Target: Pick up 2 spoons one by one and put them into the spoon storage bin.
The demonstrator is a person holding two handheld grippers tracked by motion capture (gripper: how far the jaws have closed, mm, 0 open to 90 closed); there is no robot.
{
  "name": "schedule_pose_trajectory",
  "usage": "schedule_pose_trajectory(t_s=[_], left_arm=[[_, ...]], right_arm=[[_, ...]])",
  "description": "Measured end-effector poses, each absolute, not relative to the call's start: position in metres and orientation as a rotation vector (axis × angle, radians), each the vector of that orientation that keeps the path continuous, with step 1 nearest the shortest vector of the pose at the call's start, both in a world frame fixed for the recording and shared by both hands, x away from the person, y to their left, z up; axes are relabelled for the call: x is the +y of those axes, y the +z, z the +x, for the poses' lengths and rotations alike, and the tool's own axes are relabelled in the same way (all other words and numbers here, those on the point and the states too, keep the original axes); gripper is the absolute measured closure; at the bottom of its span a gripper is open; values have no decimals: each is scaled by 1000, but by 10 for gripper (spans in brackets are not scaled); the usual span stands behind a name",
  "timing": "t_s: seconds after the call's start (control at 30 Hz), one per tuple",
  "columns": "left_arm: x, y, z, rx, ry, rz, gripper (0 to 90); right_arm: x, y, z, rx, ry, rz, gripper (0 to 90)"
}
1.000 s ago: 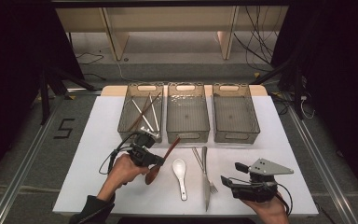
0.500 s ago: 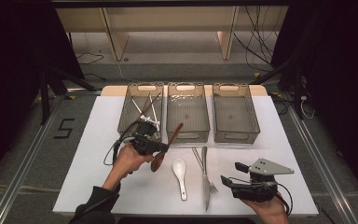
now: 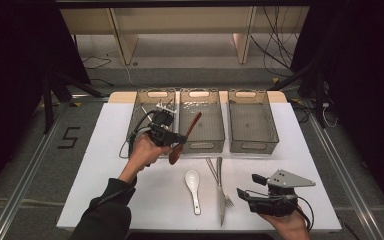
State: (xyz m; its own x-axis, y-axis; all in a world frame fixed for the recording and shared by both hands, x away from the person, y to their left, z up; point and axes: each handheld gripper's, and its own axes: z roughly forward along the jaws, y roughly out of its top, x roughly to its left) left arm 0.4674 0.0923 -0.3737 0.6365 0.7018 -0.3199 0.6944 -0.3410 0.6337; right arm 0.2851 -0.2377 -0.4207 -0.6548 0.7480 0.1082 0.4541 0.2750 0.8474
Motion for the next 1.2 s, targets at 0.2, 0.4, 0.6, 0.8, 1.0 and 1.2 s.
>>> schedule_pose_trajectory(t_s=[0.2, 0.4, 0.6, 0.8, 1.0, 1.2], left_arm=[[89, -366, 486, 1090, 40, 2068, 837], [85, -359, 503, 1110, 76, 2045, 837], [83, -355, 515, 1130, 96, 2020, 836], [77, -353, 522, 1126, 112, 2015, 836], [69, -355, 529, 1132, 141, 2011, 836], [64, -362, 536, 1150, 163, 2009, 835]], right_arm=[[-238, -421, 285, 2240, 1327, 1097, 298], [-239, -421, 286, 2241, 1323, 1096, 298], [-240, -421, 286, 2239, 1327, 1100, 298], [-240, -421, 286, 2242, 1327, 1098, 298], [-239, -421, 286, 2245, 1326, 1097, 298], [-240, -421, 286, 2244, 1329, 1096, 298]])
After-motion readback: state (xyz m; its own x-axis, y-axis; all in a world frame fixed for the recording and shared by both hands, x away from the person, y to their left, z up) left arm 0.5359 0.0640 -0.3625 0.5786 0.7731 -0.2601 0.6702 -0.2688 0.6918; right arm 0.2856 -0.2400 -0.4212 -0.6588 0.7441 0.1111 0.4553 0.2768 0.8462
